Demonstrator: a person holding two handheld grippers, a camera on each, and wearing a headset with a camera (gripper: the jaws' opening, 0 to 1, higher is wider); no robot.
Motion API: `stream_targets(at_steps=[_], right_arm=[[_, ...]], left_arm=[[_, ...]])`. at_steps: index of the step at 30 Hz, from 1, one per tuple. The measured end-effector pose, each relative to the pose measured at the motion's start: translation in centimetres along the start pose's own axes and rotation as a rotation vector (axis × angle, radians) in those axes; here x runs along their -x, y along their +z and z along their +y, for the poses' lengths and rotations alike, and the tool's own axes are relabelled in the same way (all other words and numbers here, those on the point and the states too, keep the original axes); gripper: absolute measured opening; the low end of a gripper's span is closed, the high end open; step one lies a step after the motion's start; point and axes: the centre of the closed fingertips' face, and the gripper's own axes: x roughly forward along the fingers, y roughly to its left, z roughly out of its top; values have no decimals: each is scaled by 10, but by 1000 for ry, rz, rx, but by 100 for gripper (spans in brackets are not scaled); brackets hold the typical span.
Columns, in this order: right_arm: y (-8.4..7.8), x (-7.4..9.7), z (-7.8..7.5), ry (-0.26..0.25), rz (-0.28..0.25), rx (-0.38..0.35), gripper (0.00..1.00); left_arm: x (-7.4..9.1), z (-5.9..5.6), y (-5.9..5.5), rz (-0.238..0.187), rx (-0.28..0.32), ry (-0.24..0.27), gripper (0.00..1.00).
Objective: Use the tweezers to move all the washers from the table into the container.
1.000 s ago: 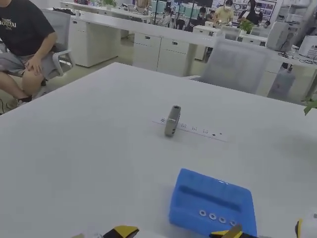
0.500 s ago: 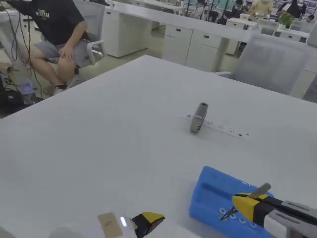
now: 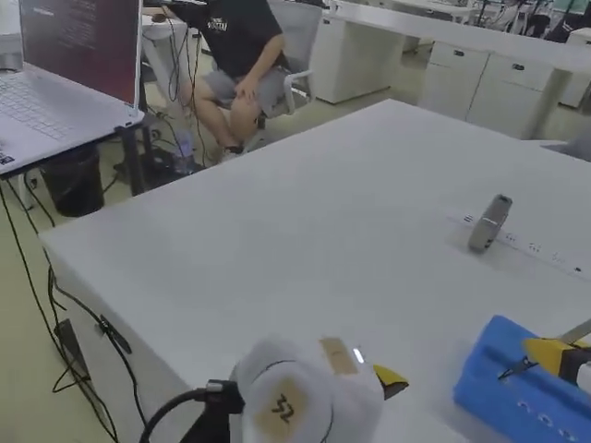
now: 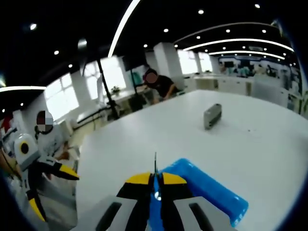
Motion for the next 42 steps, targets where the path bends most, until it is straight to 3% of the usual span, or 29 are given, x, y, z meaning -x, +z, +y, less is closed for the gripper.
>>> stream_targets(at_steps=[5, 10, 18, 22, 25, 30, 33, 39, 42], right_arm=[[-14, -13, -12, -18, 57, 34, 3], [-23, -16, -12, -8, 103, 66, 3], [-26, -19, -11, 2, 123, 117, 3], [-27, -21, -5, 18, 136, 178, 3], [-26, -21, -10, 14, 144, 219, 3], [-23, -16, -12, 6, 131, 245, 3], [-15, -10, -12, 2, 100, 217, 3], [2, 15, -1, 1, 23, 190, 3], [5, 32, 12, 9, -1, 178, 3]], left_arm=[[-1, 4, -2, 6, 15, 13, 78], [-1, 4, -5, 25, 19, 14, 76], [-1, 6, -6, 28, 28, 20, 76], [-2, 4, -8, 41, 13, 12, 76], [-1, 5, -8, 39, 18, 5, 76], [0, 2, -2, 6, 50, -12, 77], [0, 1, 0, 1, 51, -13, 77], [0, -4, 0, 3, 52, -25, 77], [1, -5, 1, 3, 51, -28, 77]])
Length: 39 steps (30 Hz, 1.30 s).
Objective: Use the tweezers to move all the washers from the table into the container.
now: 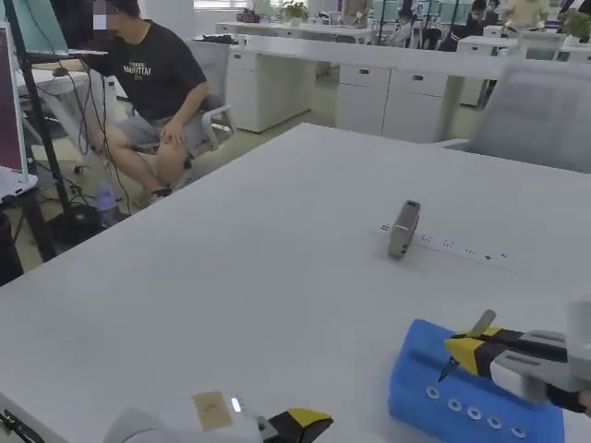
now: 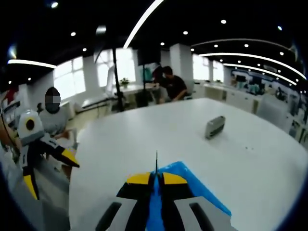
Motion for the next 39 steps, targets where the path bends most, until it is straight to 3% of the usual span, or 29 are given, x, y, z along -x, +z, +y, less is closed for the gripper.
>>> stream_targets(at_steps=[5, 8, 11, 12, 13, 15, 17, 20, 23, 25, 29, 33, 37, 39], right_arm=[[-1, 29, 22, 21, -25, -7, 3], [-10, 45, 32, 32, -25, -14, 3], [-23, 58, 41, 47, -4, -11, 3], [-27, 61, 43, 48, 4, -7, 3], [-33, 66, 46, 53, 18, -3, 3], [-44, 73, 51, 59, 42, 0, 3], [-54, 79, 56, 68, 59, -3, 3], [-66, 83, 61, 71, 78, -3, 3], [-78, 87, 73, 83, 105, -6, 3], [-83, 88, 79, 91, 120, -1, 3], [-92, 87, 92, 119, 132, -13, 3], [-99, 83, 104, 163, 143, -25, 3], [-107, 80, 116, 222, 197, 39, 3], [-115, 80, 119, 250, 253, 112, 3]], left_arm=[[2, -2, 6, -30, 30, -18, 72], [2, -7, 7, -31, 39, -50, 69], [4, -4, 8, -24, 57, -52, 67], [4, -2, 10, -30, 76, -48, 67], [5, 1, 15, -56, 148, -44, 67], [8, 7, 23, -100, 237, -53, 66], [12, 14, 30, -137, 282, -40, 62], [14, 16, 31, -116, 268, -36, 58], [13, 16, 34, -79, 200, -34, 53], [11, 13, 36, -64, 186, -52, 45], [0, -12, 35, 8, 142, -186, 28], [-13, -41, 32, 87, 33, -304, 24], [-22, -69, 31, 147, -71, -428, 11], [-28, -74, 31, 167, -109, -449, 4]])
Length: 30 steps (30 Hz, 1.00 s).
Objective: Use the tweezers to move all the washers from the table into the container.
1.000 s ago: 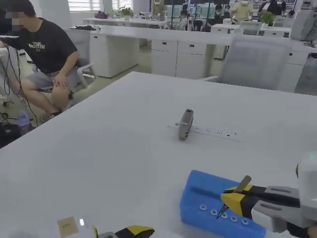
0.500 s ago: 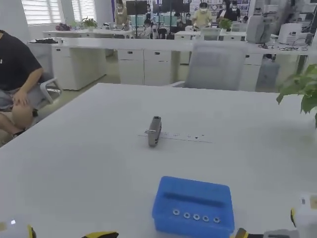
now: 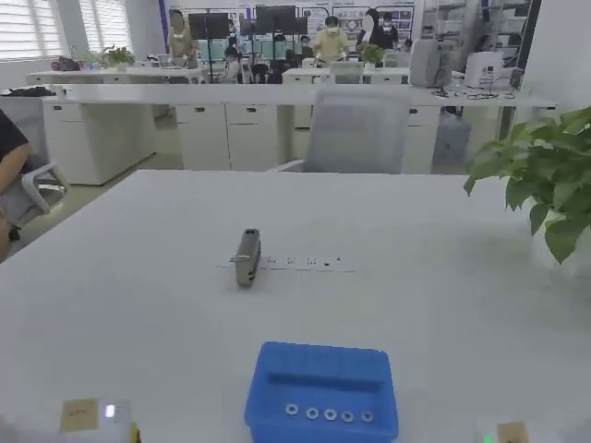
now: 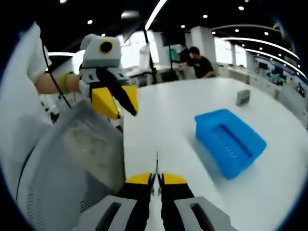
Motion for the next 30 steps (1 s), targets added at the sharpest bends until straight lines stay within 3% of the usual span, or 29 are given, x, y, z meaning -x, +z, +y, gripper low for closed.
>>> stream_targets(at_steps=[3, 5, 9, 12, 15, 17, 21, 25, 30], right_arm=[[-5, -5, 10, 53, 58, 97, 3], [-1, -8, 16, 74, 59, 130, 3], [-1, -11, 17, 73, 109, 234, 3], [-1, -14, 19, 83, 116, 249, 3], [0, -15, 19, 84, 116, 257, 3], [0, -16, 20, 87, 116, 263, 3], [2, -17, 22, 87, 102, 266, 4], [2, -22, 22, 74, 54, 204, 5], [-12, -26, 22, 48, 62, 138, 16]], left_arm=[[-9, 0, 0, 25, -20, -13, 6], [-14, -3, -2, 50, -31, -38, 7], [-20, -12, -7, 112, -109, -84, 6], [-22, -15, -12, 161, -163, -96, 6], [-23, -10, -22, 230, -235, -71, 4], [-23, -7, -24, 248, -310, -50, 0], [-21, -7, -31, 302, -362, -48, 0], [-13, -4, -38, 338, -357, -50, 0], [-5, 8, -48, 346, -297, -33, 0]])
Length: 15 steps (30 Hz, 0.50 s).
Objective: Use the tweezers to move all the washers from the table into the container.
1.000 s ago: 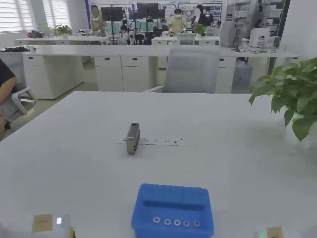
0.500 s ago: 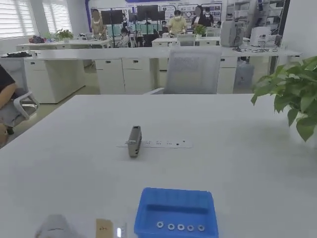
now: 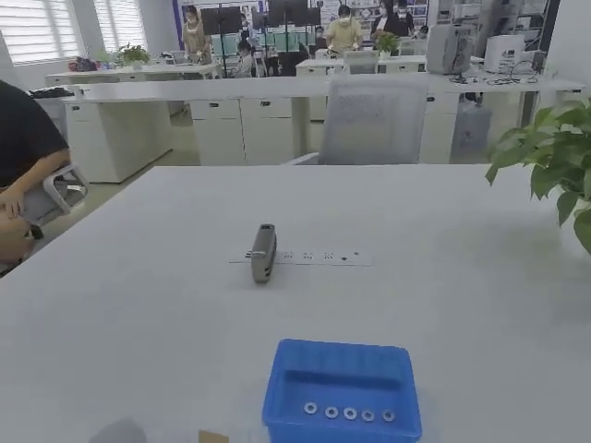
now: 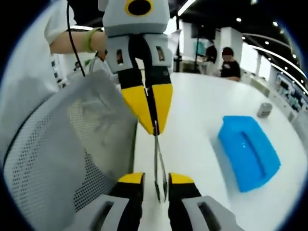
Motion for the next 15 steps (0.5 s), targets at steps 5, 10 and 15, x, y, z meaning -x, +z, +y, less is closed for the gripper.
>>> stream_targets(at_steps=[5, 10, 15], right_arm=[[-17, 15, 0, -41, 5, -65, 23], [-31, 42, -11, -128, -14, -173, 27], [-41, 70, -26, -239, -40, -265, 31]], left_arm=[[-3, 8, -24, 50, 28, 0, 0], [-19, 17, -54, 150, -1, -15, 0], [-35, 30, -66, 213, -28, -18, 0]])
